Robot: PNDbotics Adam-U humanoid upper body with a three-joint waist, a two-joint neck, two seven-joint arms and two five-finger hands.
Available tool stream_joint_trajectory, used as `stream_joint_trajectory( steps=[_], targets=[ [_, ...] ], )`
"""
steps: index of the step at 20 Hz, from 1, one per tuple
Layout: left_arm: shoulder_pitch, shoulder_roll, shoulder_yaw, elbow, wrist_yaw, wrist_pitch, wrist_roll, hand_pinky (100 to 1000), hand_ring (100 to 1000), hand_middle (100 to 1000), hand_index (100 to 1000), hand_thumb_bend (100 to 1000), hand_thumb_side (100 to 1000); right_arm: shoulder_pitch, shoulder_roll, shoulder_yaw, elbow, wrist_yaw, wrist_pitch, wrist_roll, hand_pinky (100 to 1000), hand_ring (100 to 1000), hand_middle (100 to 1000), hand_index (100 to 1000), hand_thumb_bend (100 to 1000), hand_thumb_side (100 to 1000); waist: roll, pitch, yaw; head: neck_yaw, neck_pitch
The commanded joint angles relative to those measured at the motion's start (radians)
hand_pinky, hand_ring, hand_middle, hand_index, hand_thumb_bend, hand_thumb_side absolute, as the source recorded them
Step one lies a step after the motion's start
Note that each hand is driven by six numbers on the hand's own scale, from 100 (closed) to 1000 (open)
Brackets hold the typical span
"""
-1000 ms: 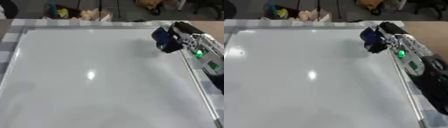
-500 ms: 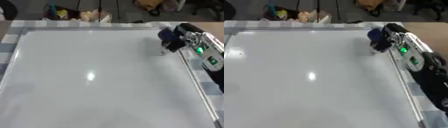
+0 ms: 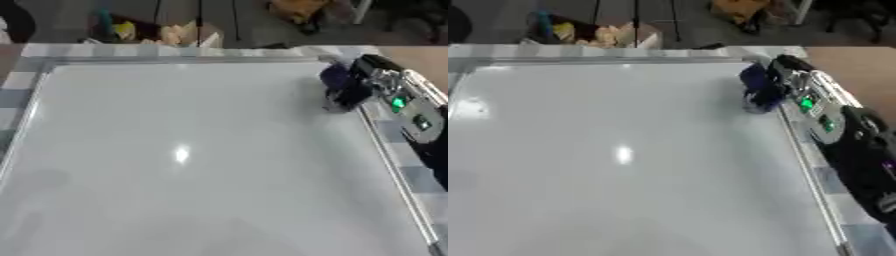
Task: Wipe the whiteboard clean with a brush.
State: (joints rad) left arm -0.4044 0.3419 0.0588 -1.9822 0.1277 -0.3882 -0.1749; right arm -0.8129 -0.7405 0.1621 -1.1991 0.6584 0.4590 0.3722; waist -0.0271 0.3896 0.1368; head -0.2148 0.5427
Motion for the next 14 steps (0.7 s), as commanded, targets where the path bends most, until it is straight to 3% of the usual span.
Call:
stream_joint_trajectory(
  steps=[1,14],
  targets=[
    [-0.009,0.009,-0.002,-0.018,0.002,0.000,-0.002,392,582,550,721,132,993,-0.012,-0.023,-0.003,-0.010,-0.004,-0.007,0.004,603,751,489,100,100,263,0.001,-0.019,0.000,-0.003,-0.010],
    [-0.008,0.007,-0.004,-0.018,0.007,0.004,-0.001,388,581,549,720,130,991,-0.023,-0.030,-0.001,-0.018,-0.042,0.024,0.060,586,744,464,102,100,248,0.001,-0.023,-0.002,0.000,0.004]
  ],
)
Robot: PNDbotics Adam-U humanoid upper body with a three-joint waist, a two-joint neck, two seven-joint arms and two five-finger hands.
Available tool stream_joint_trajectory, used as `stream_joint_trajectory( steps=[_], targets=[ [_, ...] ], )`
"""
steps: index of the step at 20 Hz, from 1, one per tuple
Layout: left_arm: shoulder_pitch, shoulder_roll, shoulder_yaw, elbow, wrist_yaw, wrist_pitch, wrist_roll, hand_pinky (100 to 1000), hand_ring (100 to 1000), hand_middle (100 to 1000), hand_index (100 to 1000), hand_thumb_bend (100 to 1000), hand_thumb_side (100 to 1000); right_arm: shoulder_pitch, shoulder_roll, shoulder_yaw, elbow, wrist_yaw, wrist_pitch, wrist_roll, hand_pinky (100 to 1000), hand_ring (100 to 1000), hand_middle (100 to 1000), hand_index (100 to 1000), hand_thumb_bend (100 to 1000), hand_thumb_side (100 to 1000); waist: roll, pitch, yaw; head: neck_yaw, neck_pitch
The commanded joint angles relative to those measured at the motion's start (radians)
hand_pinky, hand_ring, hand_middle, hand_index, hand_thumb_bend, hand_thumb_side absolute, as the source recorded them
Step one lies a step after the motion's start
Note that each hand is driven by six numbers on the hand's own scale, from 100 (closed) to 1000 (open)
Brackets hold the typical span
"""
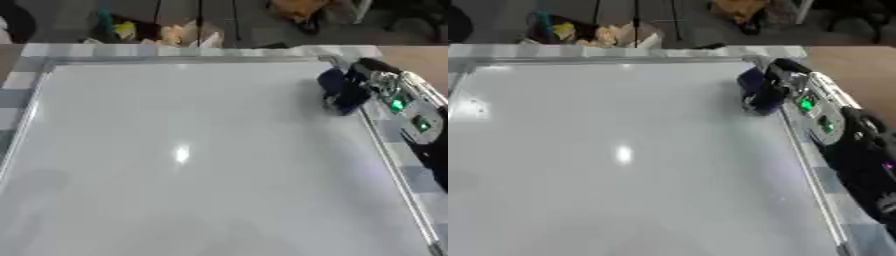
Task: Wipe the whiteboard clean with a brush.
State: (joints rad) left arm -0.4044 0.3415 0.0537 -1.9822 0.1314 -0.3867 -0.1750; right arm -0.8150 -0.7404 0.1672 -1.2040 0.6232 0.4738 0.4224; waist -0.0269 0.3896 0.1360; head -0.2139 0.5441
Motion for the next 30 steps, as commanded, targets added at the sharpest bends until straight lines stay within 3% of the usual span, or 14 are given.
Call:
stream_joint_trajectory(
  steps=[1,12,19,30],
  targets=[
    [-0.008,0.007,0.001,-0.018,0.003,0.002,-0.002,388,581,548,720,130,990,-0.023,-0.029,-0.006,-0.008,-0.004,0.014,0.011,585,742,456,102,100,256,0.001,-0.023,-0.001,-0.002,0.003],
    [-0.009,0.006,0.001,-0.018,0.004,0.004,-0.001,387,582,547,721,128,986,-0.028,-0.027,-0.005,0.021,0.022,0.003,0.045,583,737,425,149,100,440,0.000,-0.024,-0.005,-0.001,0.004],
    [-0.010,0.003,0.001,-0.018,0.004,0.004,0.000,387,582,545,721,127,984,-0.023,-0.031,0.005,0.009,0.041,-0.053,0.085,592,739,428,183,100,493,0.004,-0.024,-0.008,0.001,0.004],
    [-0.010,-0.001,0.001,-0.018,0.007,0.007,0.000,386,583,542,720,127,980,-0.018,-0.040,0.017,-0.010,0.156,-0.134,0.158,593,630,446,253,100,514,0.006,-0.026,-0.011,0.002,0.004]
  ],
)
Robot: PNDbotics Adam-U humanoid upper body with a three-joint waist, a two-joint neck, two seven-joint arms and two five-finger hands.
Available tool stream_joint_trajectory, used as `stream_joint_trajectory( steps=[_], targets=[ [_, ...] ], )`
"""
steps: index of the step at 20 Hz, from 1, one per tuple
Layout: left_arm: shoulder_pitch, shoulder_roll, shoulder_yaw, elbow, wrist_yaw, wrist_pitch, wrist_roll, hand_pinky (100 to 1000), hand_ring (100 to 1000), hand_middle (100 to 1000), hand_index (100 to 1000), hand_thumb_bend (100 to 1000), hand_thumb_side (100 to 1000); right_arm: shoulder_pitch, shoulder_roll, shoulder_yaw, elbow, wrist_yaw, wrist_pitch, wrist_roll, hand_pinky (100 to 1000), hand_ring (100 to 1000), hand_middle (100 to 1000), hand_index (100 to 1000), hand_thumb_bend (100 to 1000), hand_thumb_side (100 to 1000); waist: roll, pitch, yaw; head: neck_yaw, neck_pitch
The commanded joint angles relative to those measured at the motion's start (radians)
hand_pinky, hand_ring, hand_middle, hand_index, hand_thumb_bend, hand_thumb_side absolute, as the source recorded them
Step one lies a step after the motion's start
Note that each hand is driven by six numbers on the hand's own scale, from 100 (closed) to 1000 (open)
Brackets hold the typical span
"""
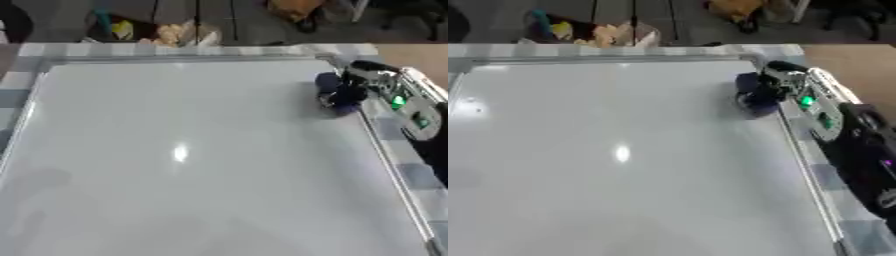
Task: Wipe the whiteboard clean with a brush.
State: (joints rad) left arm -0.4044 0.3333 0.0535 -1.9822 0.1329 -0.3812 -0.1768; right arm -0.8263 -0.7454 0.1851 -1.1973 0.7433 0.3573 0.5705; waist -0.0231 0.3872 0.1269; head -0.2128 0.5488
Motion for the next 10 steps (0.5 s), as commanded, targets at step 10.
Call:
stream_joint_trajectory(
  steps=[10],
  targets=[
    [-0.010,0.005,0.002,-0.018,0.005,0.003,0.001,385,584,541,720,127,981,-0.001,-0.029,0.009,-0.019,0.108,-0.046,0.015,572,620,400,341,100,498,0.003,-0.021,-0.003,0.001,-0.004]
  ],
)
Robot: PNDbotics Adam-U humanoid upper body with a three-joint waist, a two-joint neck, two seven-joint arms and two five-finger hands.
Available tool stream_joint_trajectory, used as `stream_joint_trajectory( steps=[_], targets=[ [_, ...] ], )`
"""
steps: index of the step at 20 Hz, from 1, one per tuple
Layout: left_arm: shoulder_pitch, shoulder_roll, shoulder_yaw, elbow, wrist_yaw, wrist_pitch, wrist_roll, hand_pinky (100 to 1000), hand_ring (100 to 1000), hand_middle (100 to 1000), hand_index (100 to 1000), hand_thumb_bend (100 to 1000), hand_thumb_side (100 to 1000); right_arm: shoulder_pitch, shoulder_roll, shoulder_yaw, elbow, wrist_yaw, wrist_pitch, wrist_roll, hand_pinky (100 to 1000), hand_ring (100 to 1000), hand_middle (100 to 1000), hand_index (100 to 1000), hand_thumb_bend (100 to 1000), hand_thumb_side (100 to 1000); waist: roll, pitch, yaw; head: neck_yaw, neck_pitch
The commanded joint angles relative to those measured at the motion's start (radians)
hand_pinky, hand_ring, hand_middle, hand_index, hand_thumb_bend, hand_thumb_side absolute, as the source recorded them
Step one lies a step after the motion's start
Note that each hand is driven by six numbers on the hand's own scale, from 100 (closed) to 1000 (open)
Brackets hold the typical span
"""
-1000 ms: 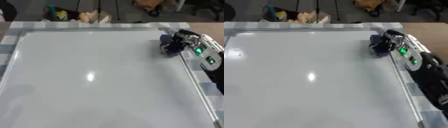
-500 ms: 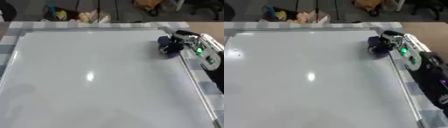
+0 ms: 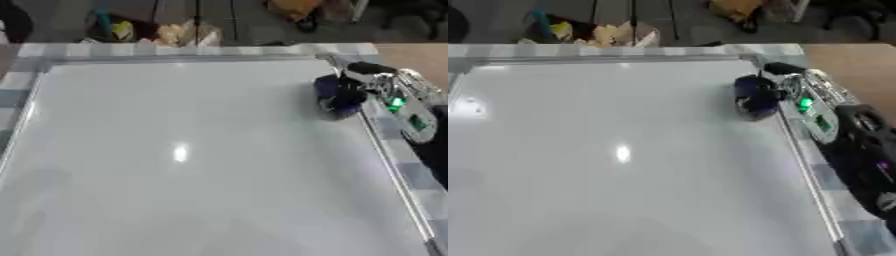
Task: Wipe the whiteboard clean with a brush.
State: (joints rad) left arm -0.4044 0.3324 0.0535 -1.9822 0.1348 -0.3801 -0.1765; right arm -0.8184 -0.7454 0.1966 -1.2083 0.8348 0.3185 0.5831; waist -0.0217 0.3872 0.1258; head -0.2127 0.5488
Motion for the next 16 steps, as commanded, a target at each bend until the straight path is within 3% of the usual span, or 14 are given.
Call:
stream_joint_trajectory(
  steps=[1,16],
  targets=[
    [-0.010,0.005,0.002,-0.018,0.004,0.002,0.000,385,584,541,719,127,981,-0.009,-0.028,-0.002,-0.007,0.019,-0.009,0.003,566,616,387,373,100,496,0.002,-0.021,-0.001,0.000,-0.004],
    [-0.009,0.002,0.001,-0.018,0.005,0.005,-0.003,385,586,542,719,127,980,-0.013,-0.020,0.004,-0.007,-0.016,-0.031,0.022,547,596,333,471,100,494,0.001,-0.022,0.002,0.000,-0.007]
  ],
)
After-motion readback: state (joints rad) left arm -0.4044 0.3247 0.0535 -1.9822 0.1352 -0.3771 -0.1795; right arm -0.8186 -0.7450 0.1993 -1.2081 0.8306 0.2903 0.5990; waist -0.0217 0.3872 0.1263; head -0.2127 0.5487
